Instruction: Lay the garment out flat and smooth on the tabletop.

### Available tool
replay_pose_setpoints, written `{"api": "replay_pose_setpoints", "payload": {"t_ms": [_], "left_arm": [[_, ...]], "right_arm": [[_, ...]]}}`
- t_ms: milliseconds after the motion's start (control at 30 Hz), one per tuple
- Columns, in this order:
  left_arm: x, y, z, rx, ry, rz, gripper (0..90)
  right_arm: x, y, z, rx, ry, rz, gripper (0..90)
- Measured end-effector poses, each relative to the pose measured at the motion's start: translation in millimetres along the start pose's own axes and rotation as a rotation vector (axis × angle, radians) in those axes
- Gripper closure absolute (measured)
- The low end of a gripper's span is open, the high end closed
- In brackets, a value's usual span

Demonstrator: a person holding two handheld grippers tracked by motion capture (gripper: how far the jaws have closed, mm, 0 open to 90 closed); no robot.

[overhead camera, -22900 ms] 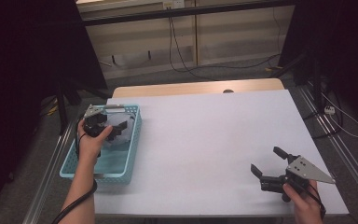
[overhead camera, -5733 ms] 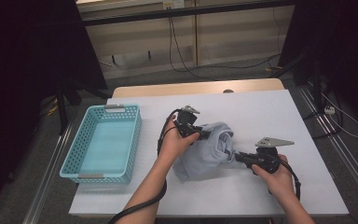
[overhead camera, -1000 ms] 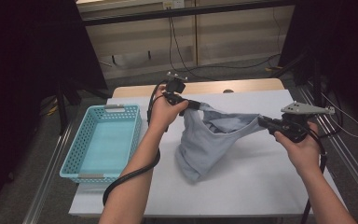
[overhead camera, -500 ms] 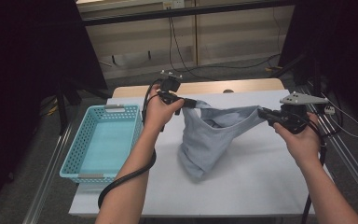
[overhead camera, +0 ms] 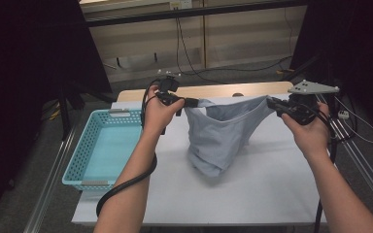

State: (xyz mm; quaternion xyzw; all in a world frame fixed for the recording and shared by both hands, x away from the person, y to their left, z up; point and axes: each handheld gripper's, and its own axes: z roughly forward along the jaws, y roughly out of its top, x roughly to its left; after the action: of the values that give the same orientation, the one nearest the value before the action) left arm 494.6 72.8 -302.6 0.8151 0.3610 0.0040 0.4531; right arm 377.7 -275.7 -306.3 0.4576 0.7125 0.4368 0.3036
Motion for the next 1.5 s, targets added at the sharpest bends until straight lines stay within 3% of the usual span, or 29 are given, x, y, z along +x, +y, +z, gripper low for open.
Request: {"api": "replay_pose_setpoints", "payload": {"t_ms": [433, 633, 800, 933, 967, 1033, 1067, 1100, 1133, 1167, 1300, 1500], "left_arm": [[4.8, 0.7, 0.3, 0.005, 0.005, -0.008, 86.6], [7.7, 9.0, -4.0, -0.012, 0.020, 0.004, 86.7], [19.0, 20.9, -7.2, -0.043, 0.049, 0.014, 86.8], [34.2, 25.6, -3.5, -0.056, 0.085, 0.007, 86.7], [37.0, 24.4, -1.7, -0.041, 0.094, -0.001, 86.6], [41.6, 19.1, 0.5, -0.055, 0.120, -0.017, 85.9], [44.0, 15.9, 1.1, -0.068, 0.146, -0.021, 81.7], [46.3, 13.5, 1.6, -0.079, 0.180, -0.019, 65.2], [47.1, 10.5, 2.0, -0.077, 0.202, -0.013, 42.1], [46.7, 6.9, 1.6, -0.063, 0.203, 0.003, 30.3], [36.1, -8.2, -1.1, -0.043, 0.164, 0.021, 23.6], [23.4, -30.8, -3.0, -0.017, 0.133, 0.031, 18.4]], "right_arm": [[1.5, -4.8, 8.3, 0.014, 0.012, -0.001, 86.2], [-0.6, 1.9, 16.5, 0.004, -0.014, -0.005, 86.3], [-3.2, 17.3, 36.9, 0.024, -0.055, -0.056, 86.7], [-8.5, 30.5, 64.3, 0.008, -0.082, -0.003, 85.9], [-8.1, 32.2, 71.7, 0.013, -0.078, 0.002, 83.5], [-3.1, 32.9, 82.1, 0.004, -0.117, -0.026, 72.8], [-0.2, 31.8, 85.3, -0.004, -0.138, -0.022, 57.5], [2.5, 30.2, 87.2, -0.007, -0.154, 0.004, 43.7], [5.3, 28.3, 87.5, 0.008, -0.148, 0.004, 46.1], [8.7, 25.3, 86.4, 0.017, -0.124, -0.012, 47.1], [22.1, 10.7, 75.3, 0.010, -0.098, -0.025, 31.6], [40.4, -13.6, 60.9, 0.040, -0.023, -0.017, 25.4]]}}
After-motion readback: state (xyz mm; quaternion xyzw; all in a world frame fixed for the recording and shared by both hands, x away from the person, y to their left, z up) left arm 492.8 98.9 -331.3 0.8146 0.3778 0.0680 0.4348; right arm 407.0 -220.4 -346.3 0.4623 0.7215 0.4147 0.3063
